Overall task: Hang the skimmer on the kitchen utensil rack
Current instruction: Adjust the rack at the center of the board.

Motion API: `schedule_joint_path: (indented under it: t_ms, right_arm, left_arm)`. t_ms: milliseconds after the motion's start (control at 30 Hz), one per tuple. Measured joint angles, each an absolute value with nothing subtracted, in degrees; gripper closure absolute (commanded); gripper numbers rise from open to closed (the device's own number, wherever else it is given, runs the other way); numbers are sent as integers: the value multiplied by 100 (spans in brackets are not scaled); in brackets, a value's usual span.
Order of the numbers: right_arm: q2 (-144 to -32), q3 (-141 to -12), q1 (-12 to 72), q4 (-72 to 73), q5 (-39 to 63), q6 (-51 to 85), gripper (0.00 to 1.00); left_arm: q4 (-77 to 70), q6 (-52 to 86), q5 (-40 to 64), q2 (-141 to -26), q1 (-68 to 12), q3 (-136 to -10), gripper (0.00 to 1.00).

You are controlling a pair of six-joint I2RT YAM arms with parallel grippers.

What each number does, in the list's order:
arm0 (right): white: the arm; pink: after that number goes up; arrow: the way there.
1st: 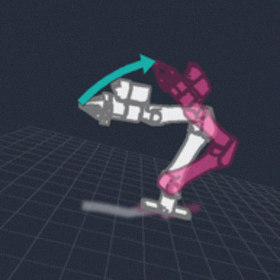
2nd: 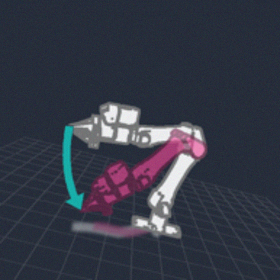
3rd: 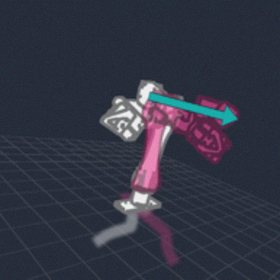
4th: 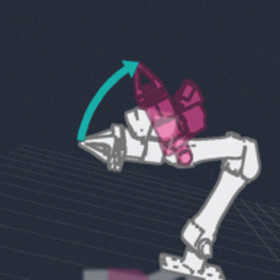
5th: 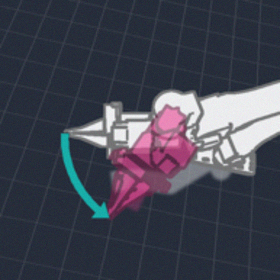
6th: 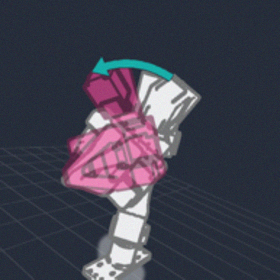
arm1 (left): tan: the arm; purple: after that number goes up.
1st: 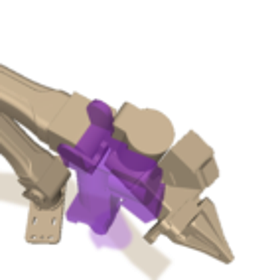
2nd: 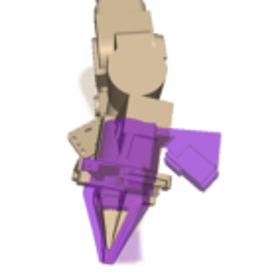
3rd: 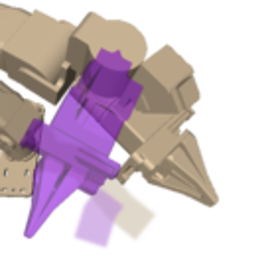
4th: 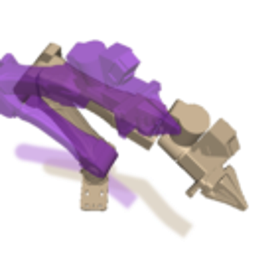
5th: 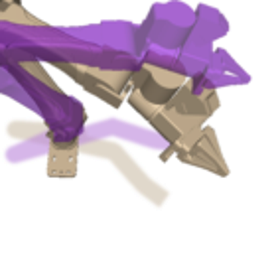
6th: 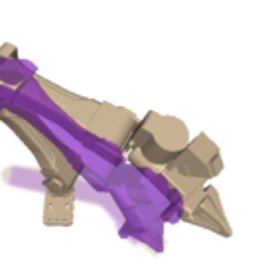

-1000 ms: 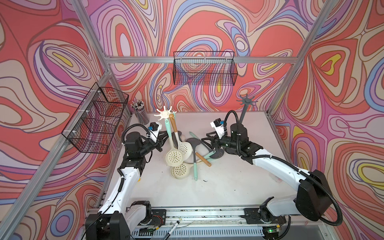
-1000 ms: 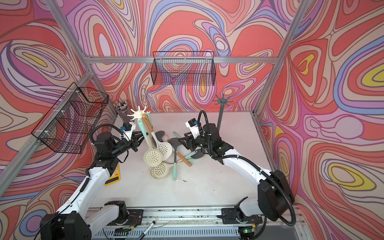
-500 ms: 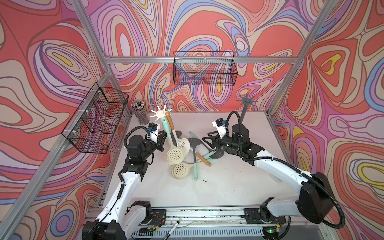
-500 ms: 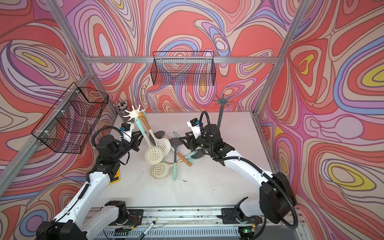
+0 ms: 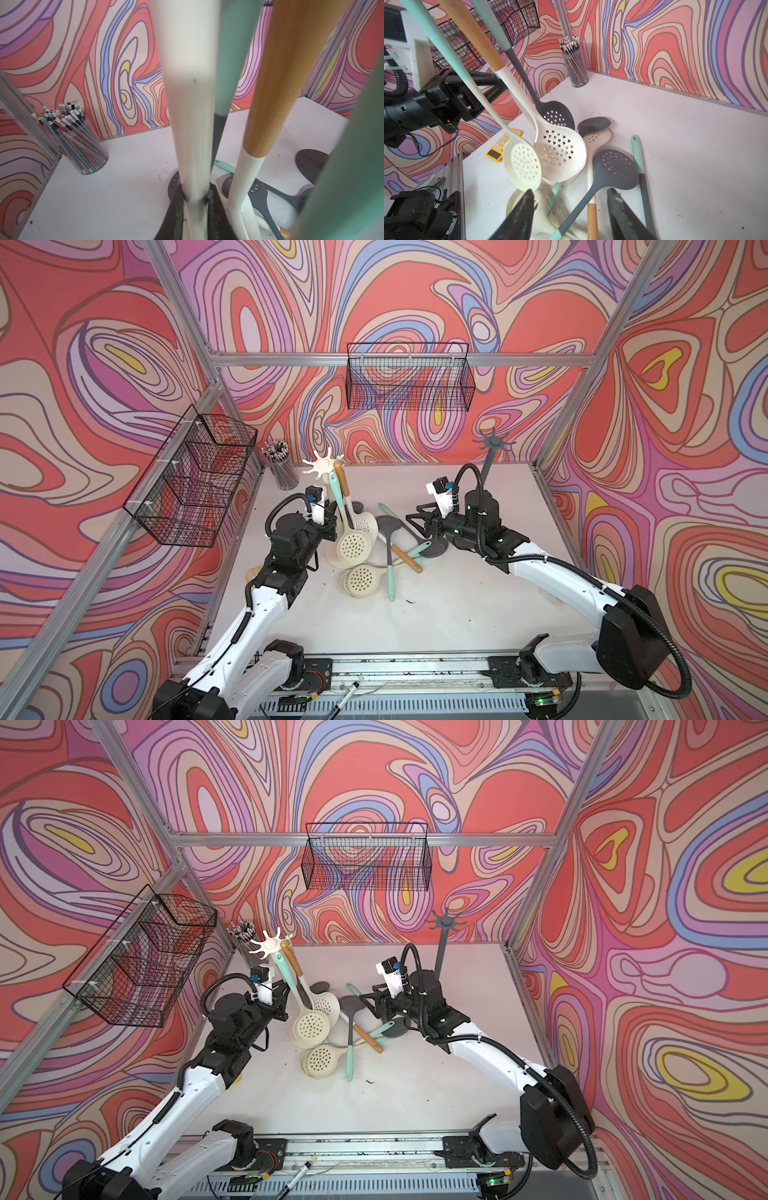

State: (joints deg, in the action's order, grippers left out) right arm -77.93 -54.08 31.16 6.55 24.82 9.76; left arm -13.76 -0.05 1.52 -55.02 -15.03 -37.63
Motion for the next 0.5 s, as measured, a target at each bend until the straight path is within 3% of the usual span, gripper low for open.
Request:
schedule_joint_path:
  t_ms: [500]
  right_arm:
    - [-7736,-5284,3116,716,2342,1017,43]
  left_arm:
    - [-1079,196,-2043,-5693,-2060,-3942,97]
